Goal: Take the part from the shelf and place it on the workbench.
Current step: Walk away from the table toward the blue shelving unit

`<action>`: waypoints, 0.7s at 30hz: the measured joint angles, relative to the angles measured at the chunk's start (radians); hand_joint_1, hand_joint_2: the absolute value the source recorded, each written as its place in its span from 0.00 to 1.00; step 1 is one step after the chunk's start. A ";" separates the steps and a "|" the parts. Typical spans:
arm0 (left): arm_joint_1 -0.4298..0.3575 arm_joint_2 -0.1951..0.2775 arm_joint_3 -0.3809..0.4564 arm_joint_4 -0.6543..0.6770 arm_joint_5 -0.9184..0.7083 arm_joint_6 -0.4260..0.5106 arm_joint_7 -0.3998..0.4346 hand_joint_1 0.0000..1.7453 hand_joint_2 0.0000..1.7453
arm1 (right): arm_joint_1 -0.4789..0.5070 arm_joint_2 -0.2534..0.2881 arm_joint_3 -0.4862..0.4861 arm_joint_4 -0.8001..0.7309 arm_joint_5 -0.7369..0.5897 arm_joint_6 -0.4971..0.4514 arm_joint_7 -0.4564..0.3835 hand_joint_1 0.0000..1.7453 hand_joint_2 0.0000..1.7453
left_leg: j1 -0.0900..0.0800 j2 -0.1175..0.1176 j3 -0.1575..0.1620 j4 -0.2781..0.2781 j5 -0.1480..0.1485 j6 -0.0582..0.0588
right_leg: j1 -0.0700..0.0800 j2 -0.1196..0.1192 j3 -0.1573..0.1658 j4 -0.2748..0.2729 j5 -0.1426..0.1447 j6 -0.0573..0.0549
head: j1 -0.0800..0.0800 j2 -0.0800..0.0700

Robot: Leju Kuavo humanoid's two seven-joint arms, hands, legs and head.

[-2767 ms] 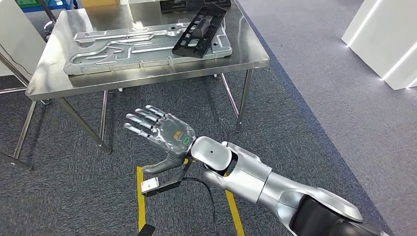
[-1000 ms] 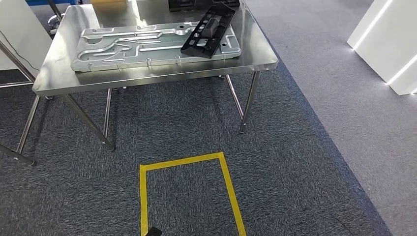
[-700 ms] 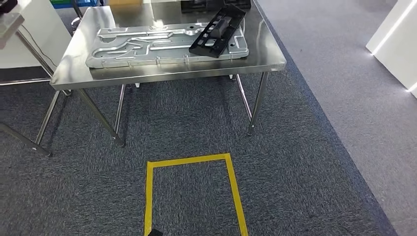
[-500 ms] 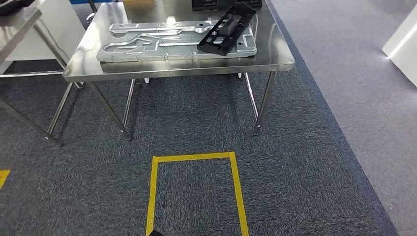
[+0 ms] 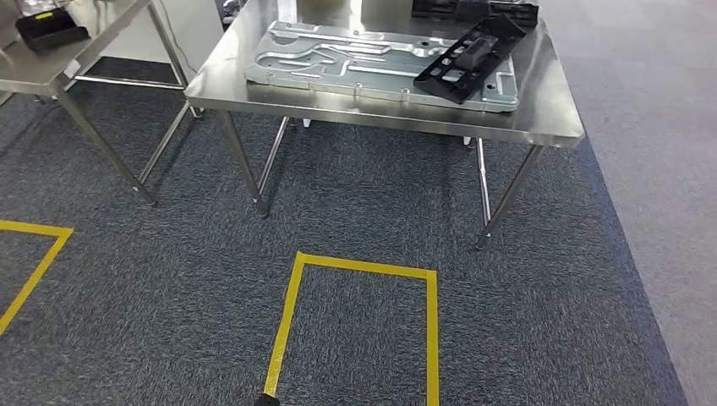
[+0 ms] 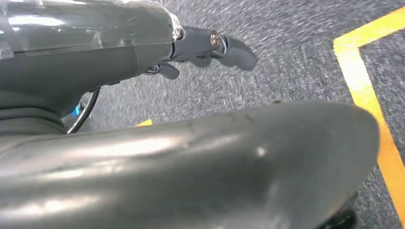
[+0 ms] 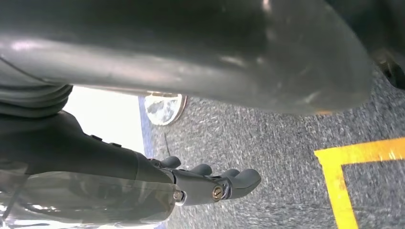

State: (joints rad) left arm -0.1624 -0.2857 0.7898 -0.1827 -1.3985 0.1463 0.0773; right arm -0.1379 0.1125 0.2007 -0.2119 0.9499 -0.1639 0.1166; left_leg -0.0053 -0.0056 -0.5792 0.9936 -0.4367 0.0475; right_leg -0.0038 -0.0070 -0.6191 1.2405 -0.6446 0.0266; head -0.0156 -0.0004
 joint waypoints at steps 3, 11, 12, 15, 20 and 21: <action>0.006 0.000 0.000 0.000 0.003 0.001 -0.001 0.00 0.00 | 0.004 -0.002 0.001 0.001 0.004 0.000 0.000 0.00 0.00 | 0.003 -0.044 -0.004 0.009 0.001 -0.005 | -0.012 0.008 -0.004 -0.006 0.045 0.011 | 0.000 0.000; 0.010 0.001 0.000 0.000 0.009 0.011 -0.002 0.00 0.00 | 0.005 -0.001 0.004 0.002 0.011 0.002 0.004 0.00 0.00 | 0.008 -0.091 -0.035 0.041 -0.005 -0.053 | -0.019 0.047 0.091 -0.226 0.139 -0.027 | 0.000 0.000; 0.010 0.001 0.000 0.000 0.010 0.011 -0.001 0.00 0.00 | 0.005 -0.001 0.004 0.002 0.013 0.002 0.005 0.00 0.00 | 0.008 -0.067 -0.051 0.073 -0.026 -0.058 | -0.020 0.034 0.091 -0.230 0.142 -0.035 | 0.000 0.000; 0.009 0.002 0.000 0.000 0.010 0.013 0.002 0.00 0.00 | 0.010 -0.001 0.005 0.002 0.017 0.003 0.007 0.00 0.00 | 0.011 -0.008 -0.136 0.267 -0.128 -0.069 | -0.015 -0.011 0.089 -0.231 0.141 -0.045 | 0.000 0.000; 0.014 0.003 0.001 0.000 0.010 0.013 0.009 0.00 0.00 | 0.010 -0.002 0.008 0.002 0.021 0.007 0.011 0.00 0.00 | 0.011 0.041 -0.056 0.150 -0.059 -0.062 | -0.010 -0.076 0.097 -0.231 0.133 -0.040 | 0.000 0.000; 0.012 0.003 0.001 0.000 0.010 0.013 0.010 0.00 0.00 | 0.010 -0.002 0.009 0.002 0.022 0.007 0.011 0.00 0.00 | 0.007 0.066 -0.022 0.087 -0.041 -0.055 | -0.007 -0.086 0.100 -0.230 0.130 -0.036 | 0.000 0.000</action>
State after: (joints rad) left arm -0.1502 -0.2831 0.7904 -0.1827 -1.3886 0.1595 0.0872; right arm -0.1282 0.1109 0.2092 -0.2094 0.9715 -0.1566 0.1281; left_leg 0.0013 0.0603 -0.6011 1.0810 -0.4773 -0.0071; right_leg -0.0109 -0.0928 -0.5190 1.0102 -0.5141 -0.0091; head -0.0159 -0.0004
